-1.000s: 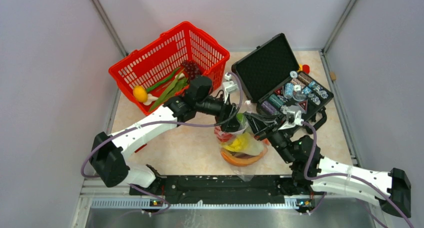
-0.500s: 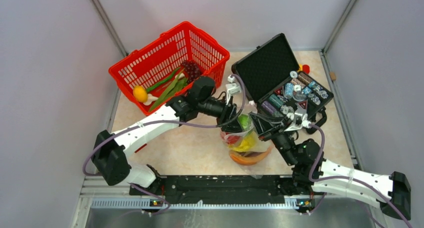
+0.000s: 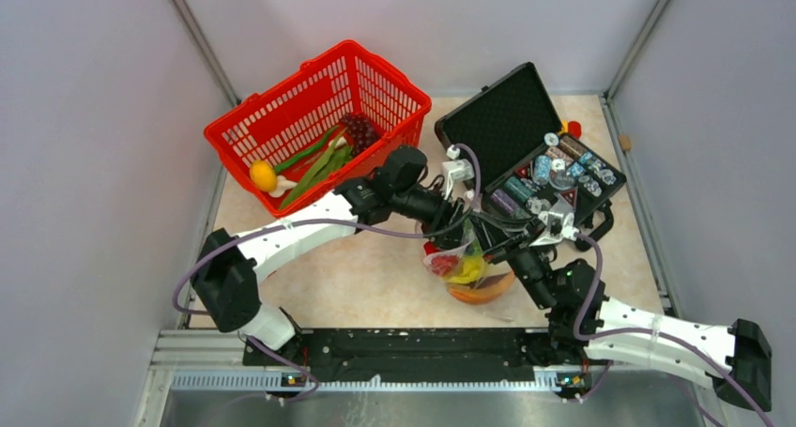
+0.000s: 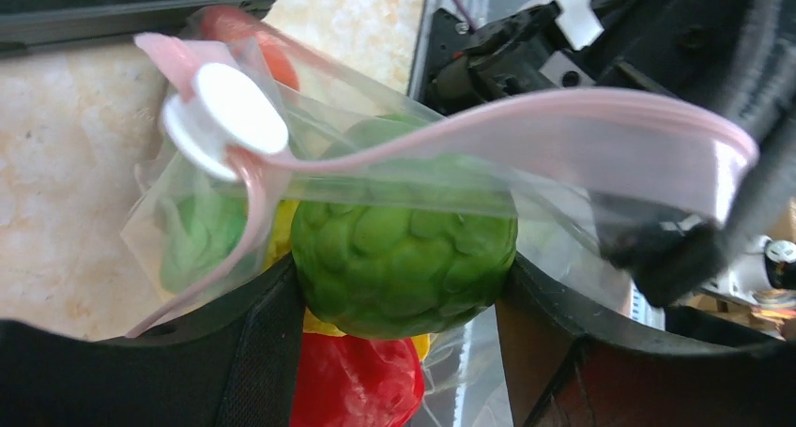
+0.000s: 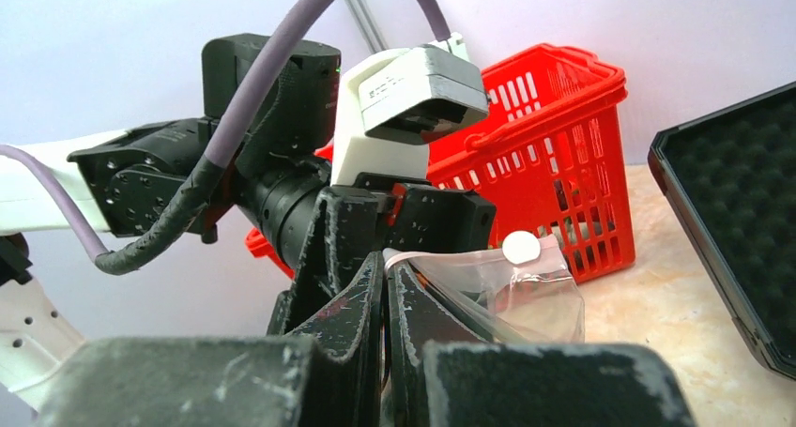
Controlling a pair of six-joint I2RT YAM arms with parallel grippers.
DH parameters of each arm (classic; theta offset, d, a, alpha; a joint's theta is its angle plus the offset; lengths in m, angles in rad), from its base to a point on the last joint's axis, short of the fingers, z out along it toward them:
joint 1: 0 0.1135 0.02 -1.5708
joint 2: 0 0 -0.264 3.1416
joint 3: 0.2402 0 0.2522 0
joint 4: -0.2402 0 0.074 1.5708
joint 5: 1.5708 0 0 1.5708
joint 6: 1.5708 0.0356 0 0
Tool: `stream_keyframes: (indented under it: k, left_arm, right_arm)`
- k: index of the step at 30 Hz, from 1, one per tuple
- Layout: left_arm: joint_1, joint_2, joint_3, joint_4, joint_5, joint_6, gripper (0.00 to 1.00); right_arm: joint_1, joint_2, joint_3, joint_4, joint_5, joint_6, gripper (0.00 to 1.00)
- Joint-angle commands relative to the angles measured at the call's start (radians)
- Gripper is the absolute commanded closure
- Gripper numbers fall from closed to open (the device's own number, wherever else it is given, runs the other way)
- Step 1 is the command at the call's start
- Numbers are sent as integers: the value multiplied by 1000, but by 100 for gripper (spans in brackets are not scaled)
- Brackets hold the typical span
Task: Place the food in the zip-top bag and seal the zipper
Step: Place the fake fruit in the zipper food storage bag.
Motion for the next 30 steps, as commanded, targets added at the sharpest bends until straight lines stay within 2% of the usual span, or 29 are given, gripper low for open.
stream_keyframes:
  k: [1, 6, 11, 14, 21, 25, 30]
  left_arm:
    - [-17, 13, 35, -54, -183, 26, 48]
    - [-18, -11, 18, -25, -156, 28, 29]
    - [-17, -89, 0, -52, -214, 73, 8]
    - [-15, -133, -2, -71, -238, 97, 2]
    - [-16, -190, 51, -150, -251, 128, 1]
    - [-14, -245, 57, -184, -304, 144, 1]
    - [-14, -357, 53, -153, -369, 80, 1]
  right_arm:
    - [-4, 0, 22, 137, -62, -11, 100]
    - [-4, -5, 14, 146, -15, -10, 100]
    - [-4, -20, -10, 159, 46, -5, 100]
    - [-4, -21, -24, 176, 55, 5, 100]
    - [-5, -22, -34, 183, 63, 17, 100]
    - [-5, -21, -33, 184, 62, 17, 100]
    - [-3, -12, -33, 187, 58, 14, 100]
